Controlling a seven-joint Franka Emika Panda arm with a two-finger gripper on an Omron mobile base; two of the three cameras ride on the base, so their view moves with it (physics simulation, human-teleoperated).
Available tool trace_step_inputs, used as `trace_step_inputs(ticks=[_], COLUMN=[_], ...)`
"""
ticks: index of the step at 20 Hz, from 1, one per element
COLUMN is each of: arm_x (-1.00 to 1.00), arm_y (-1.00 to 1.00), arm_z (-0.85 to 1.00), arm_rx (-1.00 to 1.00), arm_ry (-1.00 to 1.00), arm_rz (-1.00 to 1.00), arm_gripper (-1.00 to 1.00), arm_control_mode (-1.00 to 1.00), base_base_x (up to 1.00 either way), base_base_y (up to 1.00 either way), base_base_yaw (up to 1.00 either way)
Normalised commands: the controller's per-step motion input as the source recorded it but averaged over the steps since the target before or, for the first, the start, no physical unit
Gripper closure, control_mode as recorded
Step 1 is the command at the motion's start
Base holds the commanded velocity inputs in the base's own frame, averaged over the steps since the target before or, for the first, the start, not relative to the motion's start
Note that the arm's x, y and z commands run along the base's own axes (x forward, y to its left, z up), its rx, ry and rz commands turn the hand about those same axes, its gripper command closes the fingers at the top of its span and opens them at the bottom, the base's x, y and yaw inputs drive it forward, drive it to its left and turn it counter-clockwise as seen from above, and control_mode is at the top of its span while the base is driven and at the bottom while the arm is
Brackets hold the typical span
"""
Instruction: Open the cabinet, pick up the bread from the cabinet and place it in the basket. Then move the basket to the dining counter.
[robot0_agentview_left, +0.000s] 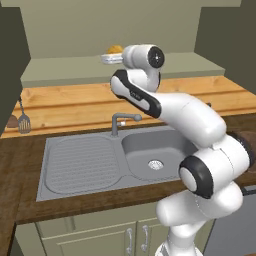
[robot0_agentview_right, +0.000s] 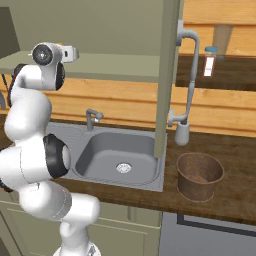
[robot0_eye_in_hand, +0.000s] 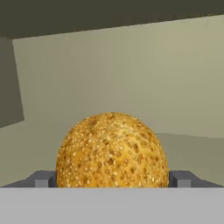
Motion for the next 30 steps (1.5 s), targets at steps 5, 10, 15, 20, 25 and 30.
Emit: trace_step_inputs(ticks=[5,10,15,20,25,30], arm_x=[-1.00,-1.00,-1.00,-1.00,-1.00,-0.70], arm_y=[-0.25,-0.33,-0.40,-0.42,-0.48,-0.15], arm_z=[0.96,0.36,-0.23,-0.58,-0.57,-0.48], arm_rx=[0.00,-0.02,-0.05,-0.01,0.00,0.01], arm_ry=[0.01,0.12,0.00,0.01,0.09,0.13], arm_rz=[-0.02,-0.07,-0.14,-0.17,-0.22,-0.21], arm_gripper=[1.00,1.00,1.00,1.00,1.00,1.00], arm_control_mode=[-1.00,-1.00,-1.00,-1.00,-1.00,-1.00], base_base_x=[0.00,0.00,0.00,0.00,0.00,0.00], base_base_y=[0.00,0.00,0.00,0.00,0.00,0.00], base_base_yaw=[0.00,0.00,0.00,0.00,0.00,0.00])
